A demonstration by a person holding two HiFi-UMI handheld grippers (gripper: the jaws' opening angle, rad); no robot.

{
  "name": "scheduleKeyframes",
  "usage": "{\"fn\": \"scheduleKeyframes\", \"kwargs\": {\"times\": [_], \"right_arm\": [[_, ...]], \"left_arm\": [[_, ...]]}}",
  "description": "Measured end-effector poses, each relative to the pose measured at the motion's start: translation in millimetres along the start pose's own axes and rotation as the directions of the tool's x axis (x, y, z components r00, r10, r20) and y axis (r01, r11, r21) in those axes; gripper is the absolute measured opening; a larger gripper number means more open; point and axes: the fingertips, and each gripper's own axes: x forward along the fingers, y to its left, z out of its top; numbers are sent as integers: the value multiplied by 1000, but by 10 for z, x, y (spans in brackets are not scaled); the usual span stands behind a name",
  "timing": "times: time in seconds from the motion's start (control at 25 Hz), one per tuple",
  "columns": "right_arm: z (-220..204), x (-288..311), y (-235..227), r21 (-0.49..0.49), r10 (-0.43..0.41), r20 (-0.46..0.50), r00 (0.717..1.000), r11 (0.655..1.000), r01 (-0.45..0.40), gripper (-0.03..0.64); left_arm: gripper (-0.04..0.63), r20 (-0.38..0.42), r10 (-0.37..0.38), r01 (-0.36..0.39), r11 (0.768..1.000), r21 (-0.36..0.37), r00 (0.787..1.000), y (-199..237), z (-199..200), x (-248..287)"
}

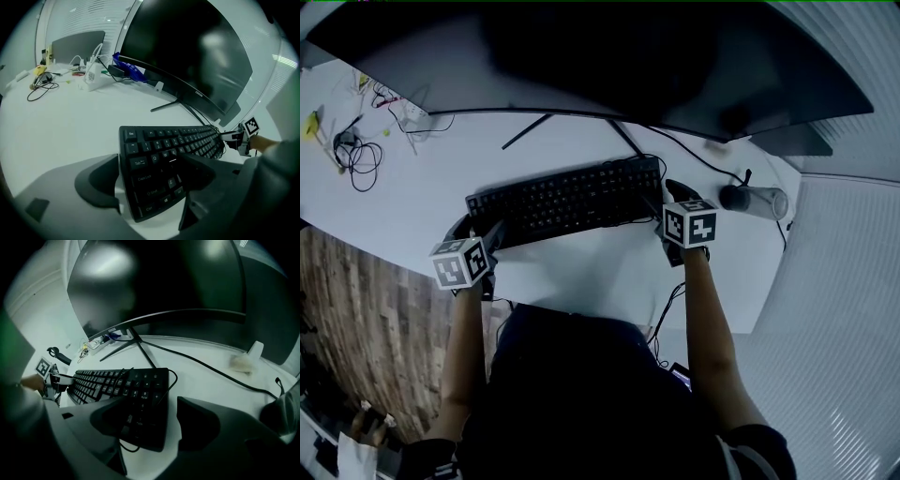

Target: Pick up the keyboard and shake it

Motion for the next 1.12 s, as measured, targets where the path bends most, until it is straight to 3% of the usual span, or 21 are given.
{"fn": "scheduleKeyframes", "kwargs": {"times": [0.32,0.68,0.84,1.12], "right_arm": [[-65,98,5,118,120,-47,992,987,-114,287],[-59,80,8,126,119,-43,992,986,-113,281],[29,-55,57,87,96,-18,995,992,-94,279],[302,-690,202,-7,17,147,989,1000,-16,279]], "left_arm": [[365,-41,6,-6,1000,8,999,-20,49,63],[364,-34,22,-22,1000,5,999,-24,102,58],[364,9,22,-23,999,37,1000,-73,176,-44],[365,140,-39,32,998,51,989,-268,310,-329]]}}
